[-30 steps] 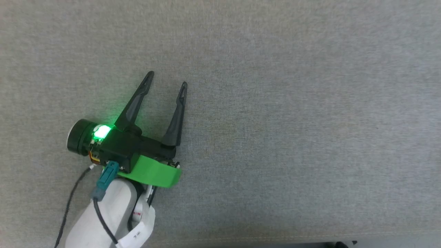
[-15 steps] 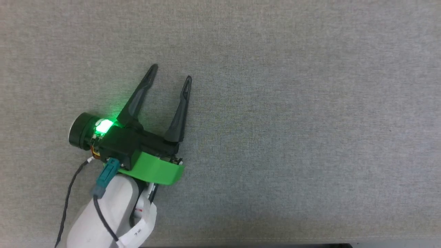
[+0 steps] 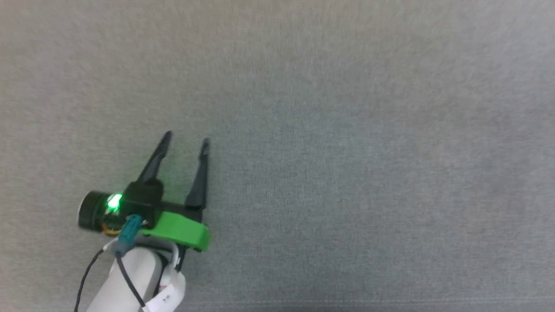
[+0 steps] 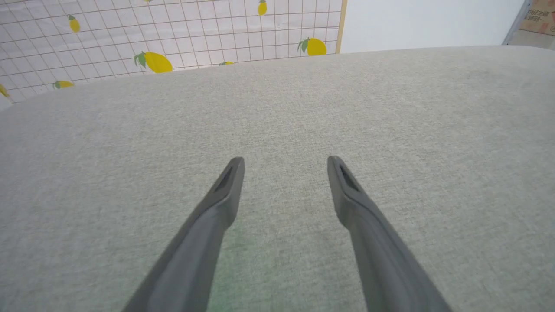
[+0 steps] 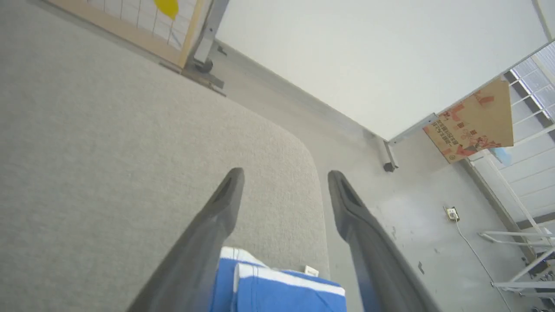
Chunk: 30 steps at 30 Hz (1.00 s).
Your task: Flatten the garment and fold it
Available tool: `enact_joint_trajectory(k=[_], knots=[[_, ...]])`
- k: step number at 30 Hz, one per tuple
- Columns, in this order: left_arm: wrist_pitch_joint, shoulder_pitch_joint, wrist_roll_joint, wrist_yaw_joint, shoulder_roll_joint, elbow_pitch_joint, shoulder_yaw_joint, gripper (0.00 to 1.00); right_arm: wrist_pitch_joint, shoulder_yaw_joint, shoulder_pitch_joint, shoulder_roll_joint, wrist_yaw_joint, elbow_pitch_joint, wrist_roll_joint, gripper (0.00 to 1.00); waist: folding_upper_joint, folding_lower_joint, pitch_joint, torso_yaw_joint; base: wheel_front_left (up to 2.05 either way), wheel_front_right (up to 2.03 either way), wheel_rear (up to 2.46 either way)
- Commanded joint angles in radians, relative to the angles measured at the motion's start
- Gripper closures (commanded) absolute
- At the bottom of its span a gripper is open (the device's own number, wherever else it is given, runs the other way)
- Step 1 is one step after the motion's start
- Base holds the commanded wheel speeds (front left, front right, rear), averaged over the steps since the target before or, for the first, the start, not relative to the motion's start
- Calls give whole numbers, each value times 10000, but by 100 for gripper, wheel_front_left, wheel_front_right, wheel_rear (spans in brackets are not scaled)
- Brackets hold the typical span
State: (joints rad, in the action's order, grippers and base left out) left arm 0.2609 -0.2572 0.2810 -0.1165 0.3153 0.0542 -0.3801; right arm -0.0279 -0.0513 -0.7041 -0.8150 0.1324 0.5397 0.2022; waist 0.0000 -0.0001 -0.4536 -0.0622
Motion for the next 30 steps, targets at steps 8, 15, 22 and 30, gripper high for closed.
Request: enact_joint_trajectory(k=[8,15,22,30], knots=[[-264,543,278,-428,192,239,373,0,1066,-476,178,1273,-17,-1658,983,0,0,1,2512,285,0,0,0],[-568,975,369,-674,320,148,440,0,1735,277,1921,2917,-17,-2994,1083,0,0,1,3165,512,0,0,0],[-708,1245,577,-704,297,141,416,0,1989,1345,4583,4830,-17,-4446,804,0,0,1,3529,689,0,0,0],[-714,1632,862,-562,402,272,414,0,1906,1463,6653,6450,-17,-5252,551,0,0,1,3862,791,0,0,0]])
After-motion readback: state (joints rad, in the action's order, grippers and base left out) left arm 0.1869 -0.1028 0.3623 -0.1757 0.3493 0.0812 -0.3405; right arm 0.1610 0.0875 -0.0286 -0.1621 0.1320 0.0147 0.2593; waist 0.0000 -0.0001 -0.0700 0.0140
